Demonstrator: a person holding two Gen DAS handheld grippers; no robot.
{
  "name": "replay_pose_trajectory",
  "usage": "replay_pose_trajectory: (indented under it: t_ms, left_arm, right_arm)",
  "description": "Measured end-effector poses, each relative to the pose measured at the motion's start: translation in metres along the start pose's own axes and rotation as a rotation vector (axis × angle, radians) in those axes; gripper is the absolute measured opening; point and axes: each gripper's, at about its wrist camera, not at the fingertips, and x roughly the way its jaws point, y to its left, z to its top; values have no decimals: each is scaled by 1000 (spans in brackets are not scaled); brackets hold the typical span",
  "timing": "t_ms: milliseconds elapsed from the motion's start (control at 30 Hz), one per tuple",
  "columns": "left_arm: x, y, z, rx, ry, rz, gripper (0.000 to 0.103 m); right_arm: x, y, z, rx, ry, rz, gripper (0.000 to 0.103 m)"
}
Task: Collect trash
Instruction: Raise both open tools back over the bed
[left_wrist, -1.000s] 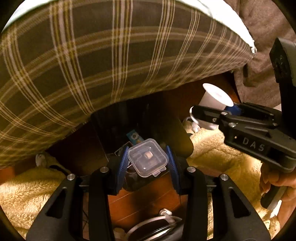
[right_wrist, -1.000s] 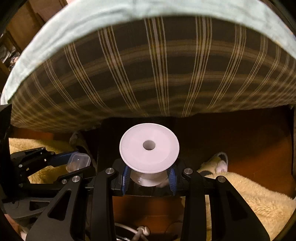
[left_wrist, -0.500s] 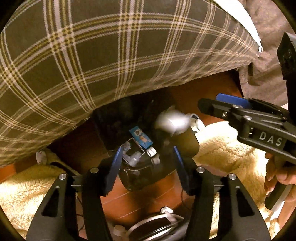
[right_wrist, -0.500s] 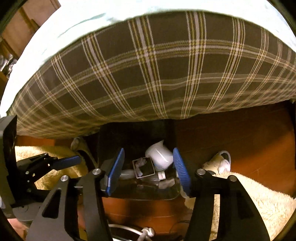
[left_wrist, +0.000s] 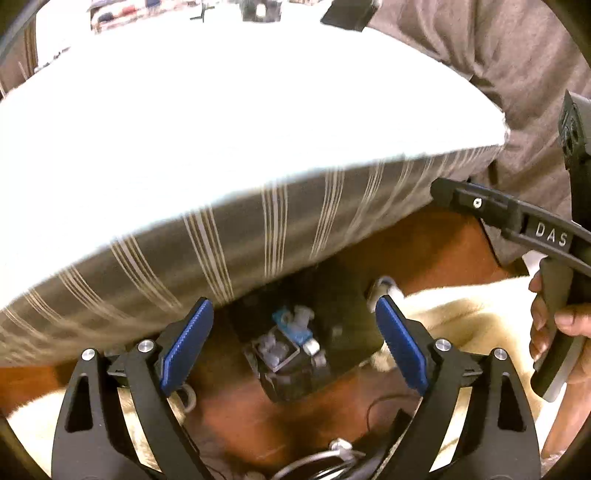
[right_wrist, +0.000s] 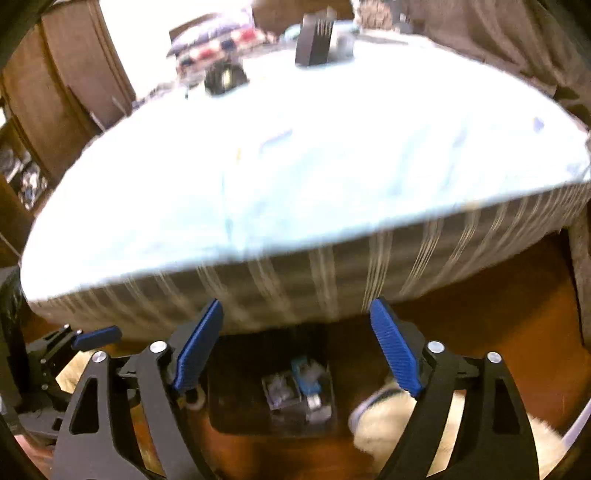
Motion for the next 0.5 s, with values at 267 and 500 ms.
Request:
replay_pose_trajectory:
  t_ms: [267, 500]
  left_arm:
    - [-46, 4, 61, 20, -132, 21, 89]
    - [-44, 21, 118, 31, -181, 83, 89]
  right_arm:
    - [-34, 2, 66, -46, -146, -21, 88]
    - [-12, 11, 107, -77, -173, -44, 88]
